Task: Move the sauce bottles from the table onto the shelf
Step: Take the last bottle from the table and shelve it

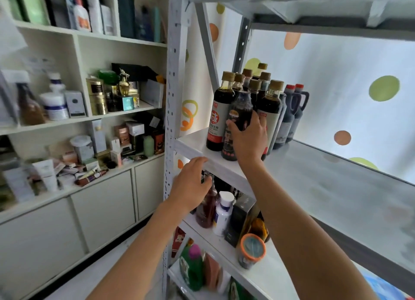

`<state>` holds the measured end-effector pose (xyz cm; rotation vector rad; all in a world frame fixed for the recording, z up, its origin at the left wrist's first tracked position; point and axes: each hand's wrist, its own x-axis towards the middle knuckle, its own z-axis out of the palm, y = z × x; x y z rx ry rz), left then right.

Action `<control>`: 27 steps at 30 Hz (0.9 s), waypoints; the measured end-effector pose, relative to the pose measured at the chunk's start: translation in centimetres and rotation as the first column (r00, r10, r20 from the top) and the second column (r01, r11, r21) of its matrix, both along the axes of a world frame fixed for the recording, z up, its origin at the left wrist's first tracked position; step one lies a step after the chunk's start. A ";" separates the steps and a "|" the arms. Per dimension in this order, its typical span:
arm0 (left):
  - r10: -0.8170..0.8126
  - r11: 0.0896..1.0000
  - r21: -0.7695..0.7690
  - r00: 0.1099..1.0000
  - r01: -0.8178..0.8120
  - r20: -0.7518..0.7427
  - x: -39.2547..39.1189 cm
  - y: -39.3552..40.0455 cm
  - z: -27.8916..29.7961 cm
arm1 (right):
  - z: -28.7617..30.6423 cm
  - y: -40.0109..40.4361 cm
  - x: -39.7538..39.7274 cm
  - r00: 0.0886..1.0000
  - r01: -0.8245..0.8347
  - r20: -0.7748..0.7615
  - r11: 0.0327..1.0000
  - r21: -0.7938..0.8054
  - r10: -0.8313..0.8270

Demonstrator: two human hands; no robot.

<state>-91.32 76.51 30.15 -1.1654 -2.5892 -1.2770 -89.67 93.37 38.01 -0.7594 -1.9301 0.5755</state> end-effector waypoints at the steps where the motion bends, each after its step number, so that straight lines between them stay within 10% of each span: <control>1: 0.004 1.000 -0.005 1.000 -0.004 -0.004 0.2 0.1 0.0 | -0.1 0.0 0.1 1.000 -0.016 0.003 1.000 0.008 0.016; 16: 0.141 0.990 0.024 0.969 -0.139 -0.202 3.2 2.0 -2.3 | -5.6 -1.1 6.1 0.963 -0.258 -0.019 0.936 0.240 0.271; 27: 0.369 0.929 0.013 0.929 -0.369 -0.025 5.3 -3.5 -10.8 | -18.4 -7.3 6.8 0.809 -0.587 0.146 0.773 0.239 0.569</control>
